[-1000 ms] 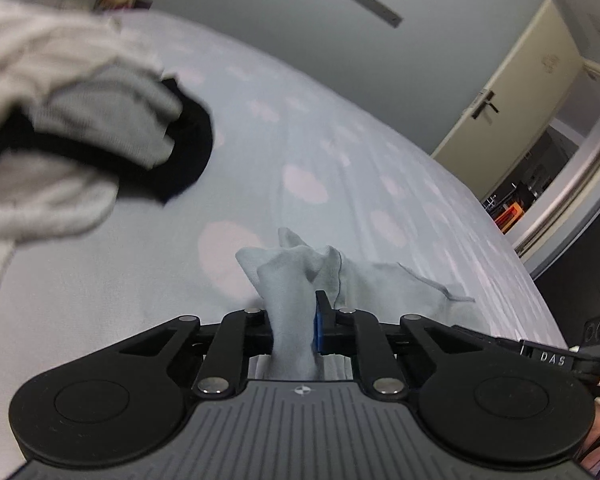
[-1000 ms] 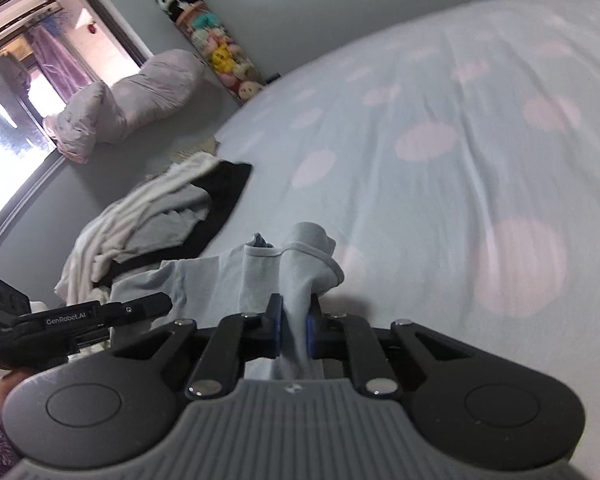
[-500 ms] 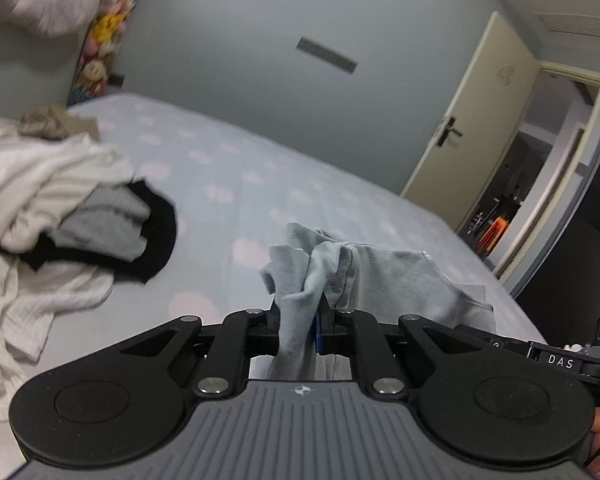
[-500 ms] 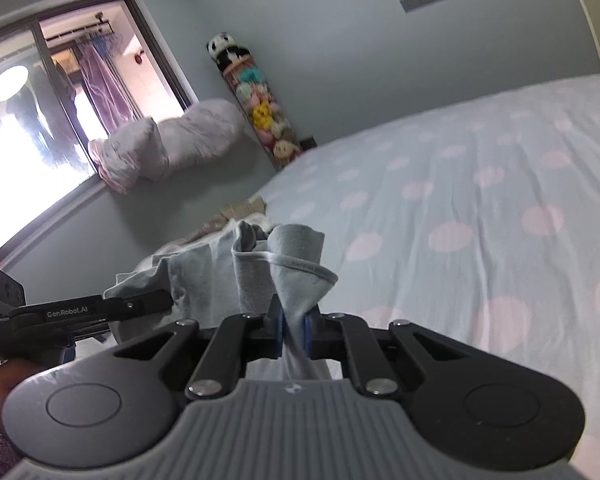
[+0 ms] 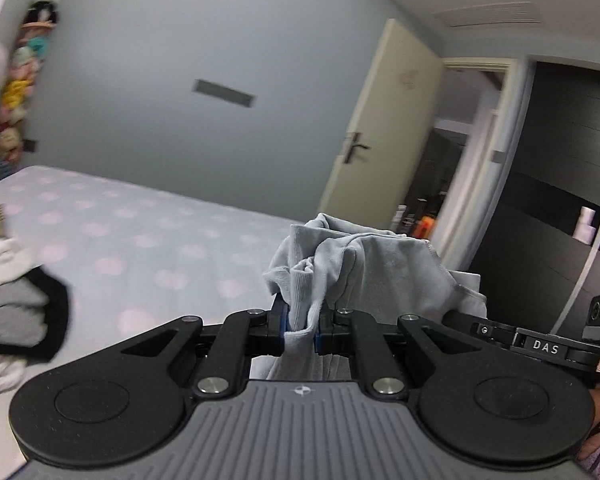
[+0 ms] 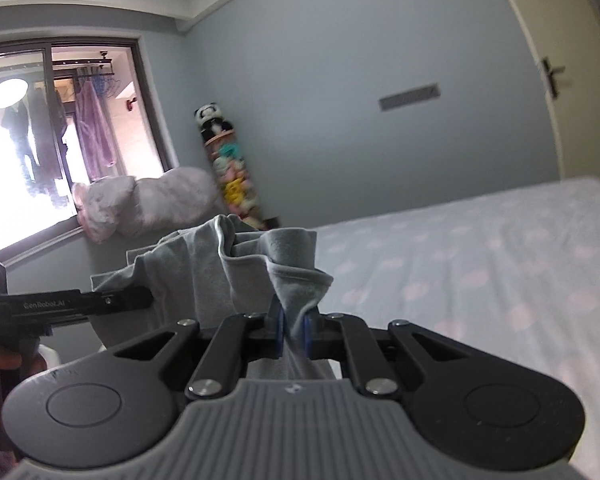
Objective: Fold clothes
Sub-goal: 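Lift the folded shirt with both tools and carry it to the towel stack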
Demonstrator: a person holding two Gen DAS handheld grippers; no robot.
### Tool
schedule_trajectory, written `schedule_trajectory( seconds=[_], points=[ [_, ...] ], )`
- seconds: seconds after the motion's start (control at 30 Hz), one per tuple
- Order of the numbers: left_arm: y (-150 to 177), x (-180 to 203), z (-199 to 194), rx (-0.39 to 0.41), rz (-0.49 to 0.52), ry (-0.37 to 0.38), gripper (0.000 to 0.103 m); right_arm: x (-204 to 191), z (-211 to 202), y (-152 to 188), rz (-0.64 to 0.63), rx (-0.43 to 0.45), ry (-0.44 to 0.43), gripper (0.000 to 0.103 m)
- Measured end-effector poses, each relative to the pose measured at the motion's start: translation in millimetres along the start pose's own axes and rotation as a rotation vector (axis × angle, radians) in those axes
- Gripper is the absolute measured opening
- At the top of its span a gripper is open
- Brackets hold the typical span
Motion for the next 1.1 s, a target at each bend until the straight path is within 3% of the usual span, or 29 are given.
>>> schedule_trajectory(
  seconds=[0.37,0.63,0.9,1.1],
  points=[
    [-7.4,111.7,65.8,-0.068,0.082,0.220,0.009,62.5,-113.7,-41.4,-0.059,0.085,0.199,0.010],
    [-0.8,216.9,109.9,-0.133,0.197,0.386,0.009,123.8,-208.7,-64.3,-0.047,0.128,0.339,0.010],
    [29.2,308.6,150.3,-0.232,0.238,0.559,0.008,183.3,-292.0,-81.0,-0.046,0.120,0.499,0.010],
    [51.0,359.7,171.9,-0.309,0.228,0.706,0.008,211.8,-333.3,-87.1,-0.050,0.062,0.603,0.010]
  ],
)
Point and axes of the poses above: each gripper's, at about its wrist camera, not at the fingertips, and z roughly the way its jaws point, x to its right, y to its underside, the point moved 4 cm from there along z, roughly the way its jaws point, and after that the axes turned 1 degree about -y, right-handed, at the moved point
